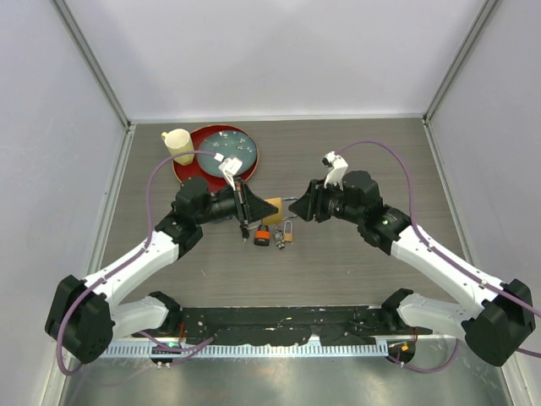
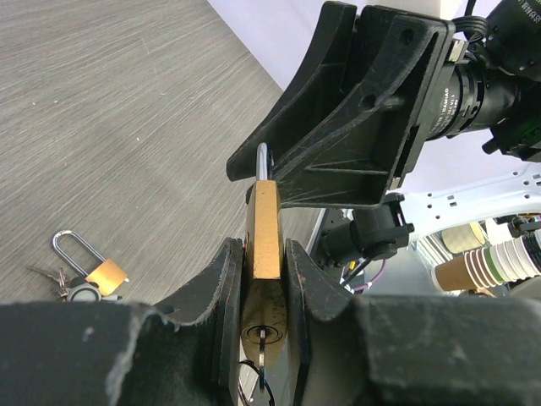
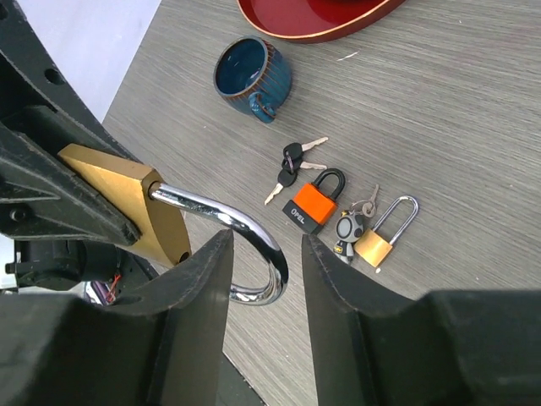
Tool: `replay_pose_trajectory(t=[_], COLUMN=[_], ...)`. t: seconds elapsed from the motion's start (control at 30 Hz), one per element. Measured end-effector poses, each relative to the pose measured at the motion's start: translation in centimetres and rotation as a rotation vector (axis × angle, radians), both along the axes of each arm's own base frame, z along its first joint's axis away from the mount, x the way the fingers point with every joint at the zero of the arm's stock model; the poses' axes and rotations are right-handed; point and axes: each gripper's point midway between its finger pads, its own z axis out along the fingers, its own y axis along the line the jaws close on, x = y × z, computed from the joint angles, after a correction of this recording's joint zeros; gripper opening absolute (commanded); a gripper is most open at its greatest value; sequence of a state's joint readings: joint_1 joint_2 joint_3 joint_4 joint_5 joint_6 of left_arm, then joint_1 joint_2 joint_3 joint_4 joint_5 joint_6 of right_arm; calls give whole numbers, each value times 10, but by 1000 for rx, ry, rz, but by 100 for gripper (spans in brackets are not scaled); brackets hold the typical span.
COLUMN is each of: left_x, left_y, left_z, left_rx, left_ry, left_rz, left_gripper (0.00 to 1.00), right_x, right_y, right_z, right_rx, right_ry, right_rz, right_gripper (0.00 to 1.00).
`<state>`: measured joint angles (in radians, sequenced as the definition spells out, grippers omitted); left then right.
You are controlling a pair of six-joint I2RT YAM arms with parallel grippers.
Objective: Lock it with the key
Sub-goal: Lock the lock.
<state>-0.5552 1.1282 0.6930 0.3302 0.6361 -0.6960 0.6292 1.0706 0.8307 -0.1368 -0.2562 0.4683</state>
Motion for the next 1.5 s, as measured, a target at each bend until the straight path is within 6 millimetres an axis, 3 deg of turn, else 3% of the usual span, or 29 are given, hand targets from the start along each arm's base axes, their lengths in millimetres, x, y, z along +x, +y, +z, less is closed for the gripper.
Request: replay_pose_trajectory(t=[0.27, 0.47, 0.6, 1.5], left_x=[1, 4, 7, 16], left_y=[0, -1, -1, -8], left_z=[2, 2, 0, 20], left_rx=[-8, -14, -19, -157], left_ry=[-1, 4, 17, 80], left_rz=[2, 9, 14, 18], left_gripper=[0, 0, 0, 0], right_x=[6, 9, 10, 21], right_y=[1, 3, 3, -2], right_z=[-5, -4, -5, 15], right_rx=[-20, -24, -30, -2], right_ry=[1, -15, -20, -128], right_rz=[-25, -26, -26, -100], right_gripper=[30, 11, 4, 2])
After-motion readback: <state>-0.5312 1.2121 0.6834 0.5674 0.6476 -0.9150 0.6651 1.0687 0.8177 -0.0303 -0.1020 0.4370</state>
